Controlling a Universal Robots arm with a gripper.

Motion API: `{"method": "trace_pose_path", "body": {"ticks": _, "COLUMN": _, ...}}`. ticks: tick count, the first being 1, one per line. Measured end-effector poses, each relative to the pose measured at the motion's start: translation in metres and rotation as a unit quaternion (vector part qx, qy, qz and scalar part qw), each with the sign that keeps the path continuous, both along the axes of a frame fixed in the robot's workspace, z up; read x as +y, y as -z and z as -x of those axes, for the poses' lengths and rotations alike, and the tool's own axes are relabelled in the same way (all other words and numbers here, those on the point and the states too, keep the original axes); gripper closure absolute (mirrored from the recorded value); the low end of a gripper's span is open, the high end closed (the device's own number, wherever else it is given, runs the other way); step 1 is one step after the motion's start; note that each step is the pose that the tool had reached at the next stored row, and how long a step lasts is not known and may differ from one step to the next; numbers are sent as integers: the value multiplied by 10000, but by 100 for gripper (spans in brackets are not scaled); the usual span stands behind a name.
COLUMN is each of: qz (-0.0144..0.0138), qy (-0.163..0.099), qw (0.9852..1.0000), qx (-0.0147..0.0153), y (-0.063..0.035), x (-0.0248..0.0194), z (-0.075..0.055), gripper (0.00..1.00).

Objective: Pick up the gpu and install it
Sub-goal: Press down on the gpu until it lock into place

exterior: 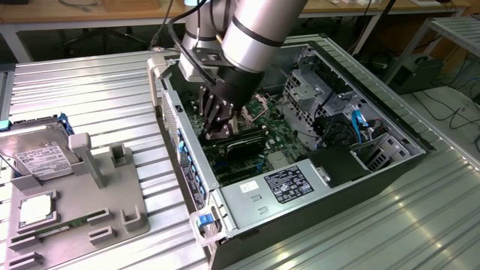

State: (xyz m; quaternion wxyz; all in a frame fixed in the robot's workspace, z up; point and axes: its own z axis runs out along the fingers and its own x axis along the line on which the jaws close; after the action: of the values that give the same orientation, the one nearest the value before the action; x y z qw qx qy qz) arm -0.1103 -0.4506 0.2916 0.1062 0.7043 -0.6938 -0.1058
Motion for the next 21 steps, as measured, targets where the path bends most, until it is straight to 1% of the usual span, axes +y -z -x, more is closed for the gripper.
{"method": "trace_pose_path", "body": {"ticks": 3, "qz": 0, "qy": -1, "qw": 10000, "qx": 0, "y": 7, "x": 8, "z": 14, "gripper": 89}}
{"method": "trace_pose_path", "body": {"ticks": 6, "qz": 1, "qy": 0, "qw": 10000, "qx": 0, "y": 16, "x": 36, "z": 40, "gripper": 89}}
{"method": "trace_pose_path", "body": {"ticks": 10, "qz": 2, "qy": -1, "qw": 10000, "qx": 2, "y": 28, "x": 42, "z": 67, "gripper": 89}}
{"method": "trace_pose_path", "body": {"ticks": 11, "qz": 2, "qy": -1, "qw": 10000, "qx": 12, "y": 29, "x": 42, "z": 67, "gripper": 89}}
{"method": "trace_pose_path", "body": {"ticks": 13, "qz": -1, "qy": -2, "qw": 10000, "qx": 57, "y": 33, "x": 43, "z": 65, "gripper": 89}}
{"method": "trace_pose_path", "body": {"ticks": 14, "qz": 0, "qy": -1, "qw": 10000, "qx": 67, "y": 36, "x": 43, "z": 65, "gripper": 89}}
{"method": "trace_pose_path", "body": {"ticks": 15, "qz": 3, "qy": -1, "qw": 10000, "qx": 71, "y": 52, "x": 42, "z": 65, "gripper": 89}}
{"method": "trace_pose_path", "body": {"ticks": 17, "qz": -1, "qy": -1, "qw": 10000, "qx": 67, "y": 90, "x": 60, "z": 57, "gripper": 89}}
{"method": "trace_pose_path", "body": {"ticks": 18, "qz": -5, "qy": 1, "qw": 10000, "qx": 65, "y": 105, "x": 81, "z": 46, "gripper": 89}}
{"method": "trace_pose_path", "body": {"ticks": 21, "qz": -2, "qy": -1, "qw": 10000, "qx": 52, "y": 122, "x": 124, "z": 5, "gripper": 89}}
